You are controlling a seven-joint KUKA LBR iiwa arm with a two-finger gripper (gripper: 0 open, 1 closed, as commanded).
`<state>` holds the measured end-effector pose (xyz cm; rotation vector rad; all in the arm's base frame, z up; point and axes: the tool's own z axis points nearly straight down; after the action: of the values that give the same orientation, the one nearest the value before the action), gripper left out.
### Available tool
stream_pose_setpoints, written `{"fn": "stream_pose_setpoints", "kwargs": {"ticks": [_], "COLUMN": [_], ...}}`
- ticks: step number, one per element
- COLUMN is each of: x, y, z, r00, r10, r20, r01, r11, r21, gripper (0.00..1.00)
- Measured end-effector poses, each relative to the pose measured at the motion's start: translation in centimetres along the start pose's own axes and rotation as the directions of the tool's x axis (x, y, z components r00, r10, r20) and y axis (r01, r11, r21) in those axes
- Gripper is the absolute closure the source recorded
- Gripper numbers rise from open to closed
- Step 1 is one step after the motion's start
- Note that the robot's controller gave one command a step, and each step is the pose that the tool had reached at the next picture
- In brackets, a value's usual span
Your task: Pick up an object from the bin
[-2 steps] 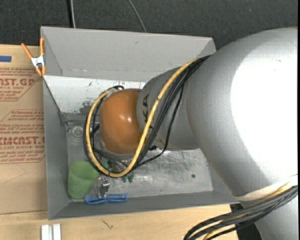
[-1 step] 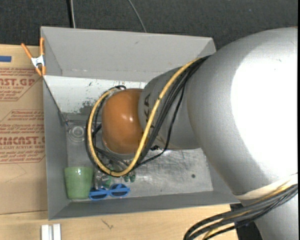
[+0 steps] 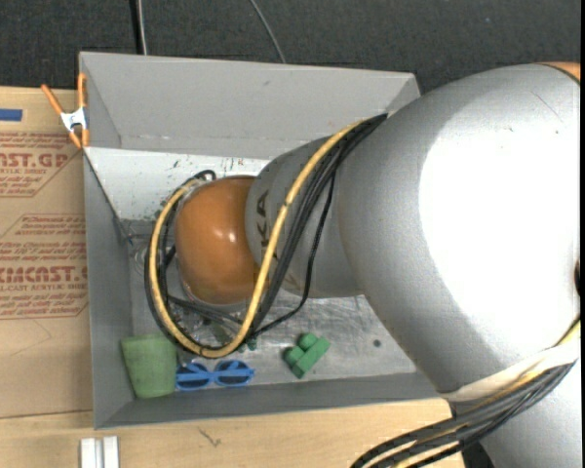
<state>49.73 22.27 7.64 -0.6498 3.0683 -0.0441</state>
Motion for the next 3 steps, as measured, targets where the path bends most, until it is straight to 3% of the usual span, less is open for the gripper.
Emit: {"fn": "stream_pose_setpoints", "kwargs": {"ticks": [1,2,3], "x": [1.1,2.8,2.4], "y": [0.3,-3.5,-3.3], "z": [-2.7,-1.2,-1.5], "r00": [1.000,0.996,0.996], "r10": [-0.021,-0.087,-0.088], "r20": [0.007,0.002,0.015], "r01": [0.021,0.087,0.088], "r11": [1.000,0.996,0.996], "r21": [-0.023,-0.028,-0.028], "gripper": [1.00,1.00,0.00]}}
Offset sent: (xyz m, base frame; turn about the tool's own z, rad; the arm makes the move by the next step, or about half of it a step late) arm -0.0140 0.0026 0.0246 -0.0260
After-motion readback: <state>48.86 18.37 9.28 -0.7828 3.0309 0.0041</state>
